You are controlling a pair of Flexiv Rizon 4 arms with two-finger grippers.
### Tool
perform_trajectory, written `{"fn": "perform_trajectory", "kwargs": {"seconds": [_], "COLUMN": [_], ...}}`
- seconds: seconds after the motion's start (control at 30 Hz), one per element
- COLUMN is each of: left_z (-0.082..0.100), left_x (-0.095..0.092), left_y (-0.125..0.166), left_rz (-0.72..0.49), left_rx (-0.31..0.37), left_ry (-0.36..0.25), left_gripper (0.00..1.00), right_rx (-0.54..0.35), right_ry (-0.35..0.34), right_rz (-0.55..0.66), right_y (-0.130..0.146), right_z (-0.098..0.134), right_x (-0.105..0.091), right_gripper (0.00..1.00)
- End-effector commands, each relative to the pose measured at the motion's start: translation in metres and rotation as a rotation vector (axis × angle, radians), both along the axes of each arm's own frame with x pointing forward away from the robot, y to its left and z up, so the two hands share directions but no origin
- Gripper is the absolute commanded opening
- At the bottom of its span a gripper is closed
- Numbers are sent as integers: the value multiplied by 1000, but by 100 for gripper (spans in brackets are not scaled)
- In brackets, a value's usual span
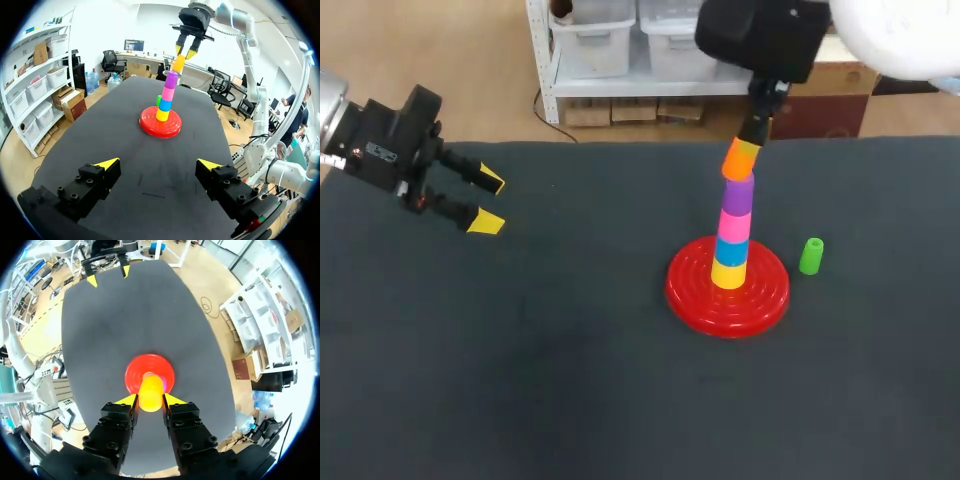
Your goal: Pick up and stack the cylinders on the red base in this order: pink,purple,orange,green
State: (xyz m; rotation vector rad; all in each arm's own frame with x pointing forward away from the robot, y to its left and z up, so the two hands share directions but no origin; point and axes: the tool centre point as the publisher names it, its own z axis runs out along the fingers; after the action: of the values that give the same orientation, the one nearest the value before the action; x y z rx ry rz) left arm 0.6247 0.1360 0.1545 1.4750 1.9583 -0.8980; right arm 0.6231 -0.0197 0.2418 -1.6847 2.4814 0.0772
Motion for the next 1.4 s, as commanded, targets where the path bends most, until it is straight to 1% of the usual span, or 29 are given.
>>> {"fn": "perform_trajectory", "kwargs": {"seconds": [0.03,0.23,0.4,0.53,0.63,0.83,1.0,1.4], "left_z": [-1,-1,-1,-1,-1,-1,-1,-1], "left_x": [0,0,0,0,0,0,0,0], "left_y": [1,1,1,1,1,1,1,1], "left_rz": [-1,-1,-1,-1,-1,-1,-1,-1], "left_rx": [-2,-2,-2,-2,-2,-2,-2,-2], "left_ry": [-3,-3,-3,-3,-3,-3,-3,-3], "left_gripper": [100,100,100,100,100,100,100,100], "right_rx": [-11,-35,-39,-62,-82,-85,-80,-74], "right_ry": [25,23,23,36,43,49,49,54], "right_rz": [2,10,18,21,20,17,25,36], "right_y": [-3,-2,4,6,5,3,7,7], "right_z": [1,5,2,-2,-4,-6,-5,-5], "right_x": [6,11,18,23,25,26,26,16], "right_gripper": [0,0,0,0,0,0,0,0]}}
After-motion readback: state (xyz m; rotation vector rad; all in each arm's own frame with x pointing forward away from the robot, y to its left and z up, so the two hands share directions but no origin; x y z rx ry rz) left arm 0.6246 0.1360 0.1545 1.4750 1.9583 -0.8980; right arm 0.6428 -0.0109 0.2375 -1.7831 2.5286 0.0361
